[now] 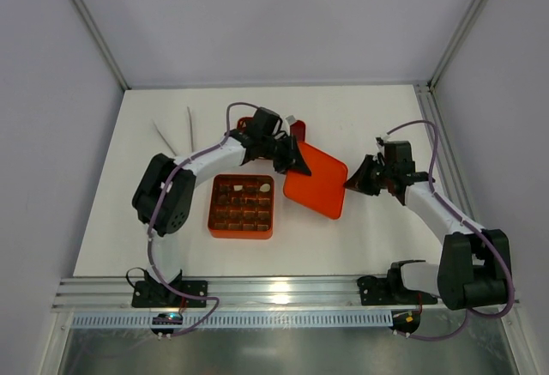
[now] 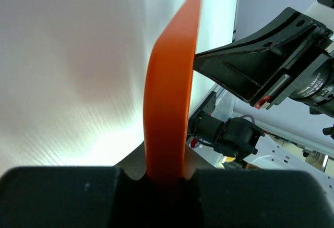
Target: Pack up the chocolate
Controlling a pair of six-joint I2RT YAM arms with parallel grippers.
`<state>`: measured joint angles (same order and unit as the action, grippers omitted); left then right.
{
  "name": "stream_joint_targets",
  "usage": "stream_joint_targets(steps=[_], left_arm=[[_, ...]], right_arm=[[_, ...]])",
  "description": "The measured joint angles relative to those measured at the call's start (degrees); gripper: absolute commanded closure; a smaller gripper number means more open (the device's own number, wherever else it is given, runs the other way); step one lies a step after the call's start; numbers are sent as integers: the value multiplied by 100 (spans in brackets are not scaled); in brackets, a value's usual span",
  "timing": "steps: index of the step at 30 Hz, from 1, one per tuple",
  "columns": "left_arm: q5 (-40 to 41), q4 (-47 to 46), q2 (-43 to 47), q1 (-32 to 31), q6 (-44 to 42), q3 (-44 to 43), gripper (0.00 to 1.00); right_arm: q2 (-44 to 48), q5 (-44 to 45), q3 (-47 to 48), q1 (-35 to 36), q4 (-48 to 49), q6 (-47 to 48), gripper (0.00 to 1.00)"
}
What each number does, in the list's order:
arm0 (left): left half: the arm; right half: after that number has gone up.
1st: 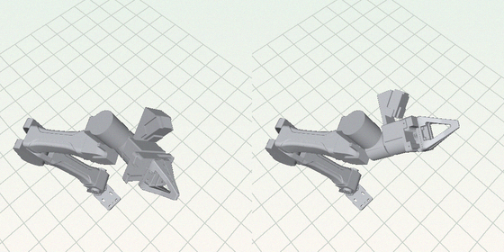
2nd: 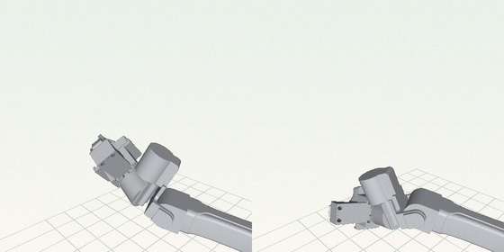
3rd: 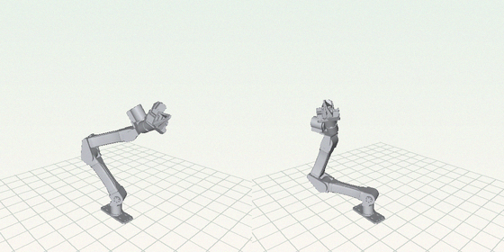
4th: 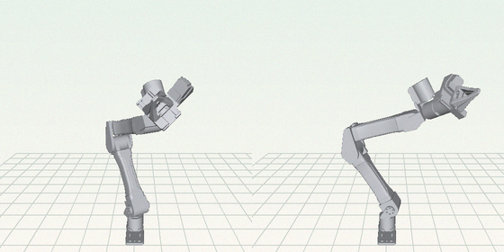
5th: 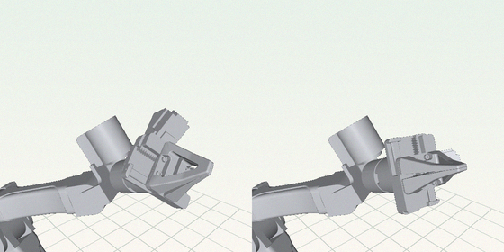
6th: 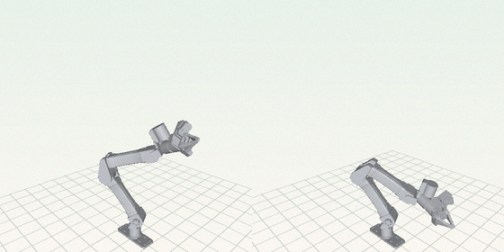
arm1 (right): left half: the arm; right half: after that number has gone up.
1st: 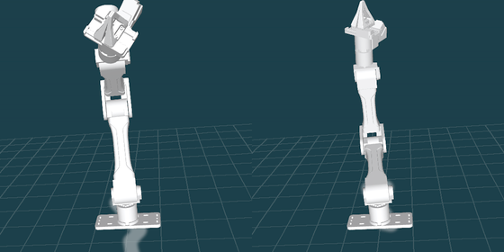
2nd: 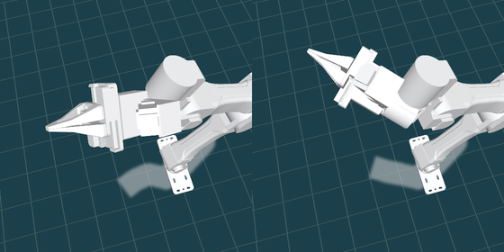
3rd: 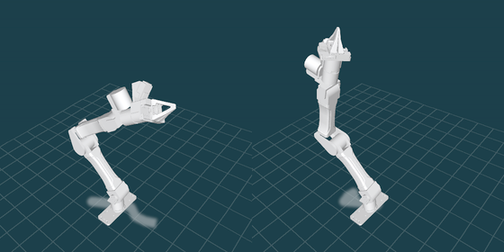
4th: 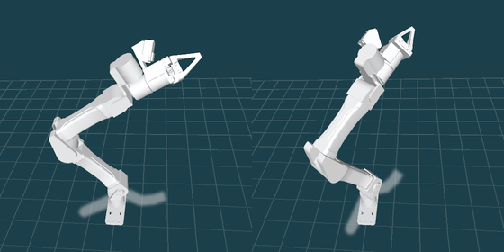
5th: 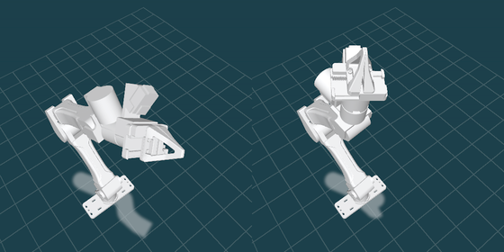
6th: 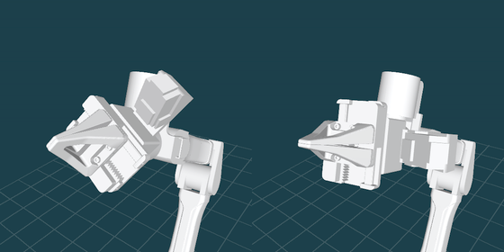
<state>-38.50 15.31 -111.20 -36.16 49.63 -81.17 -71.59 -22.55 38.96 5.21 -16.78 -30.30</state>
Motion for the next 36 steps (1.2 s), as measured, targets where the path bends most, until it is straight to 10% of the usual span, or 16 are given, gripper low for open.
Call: stream_joint_targets(steps=[12, 21, 36], left_arm=[[-22, 59, 136, 168, 0, 225, 100], [-111, 219, 361, 472, 55, 354, 100], [-522, 382, 520, 769, 404, 358, 100]], right_arm=[[326, 737, 210, 544, -94, 238, 34], [1213, 2009, 361, 1499, -243, 776, 26], [1574, 4951, 977, 5423, -205, 2881, 23]])
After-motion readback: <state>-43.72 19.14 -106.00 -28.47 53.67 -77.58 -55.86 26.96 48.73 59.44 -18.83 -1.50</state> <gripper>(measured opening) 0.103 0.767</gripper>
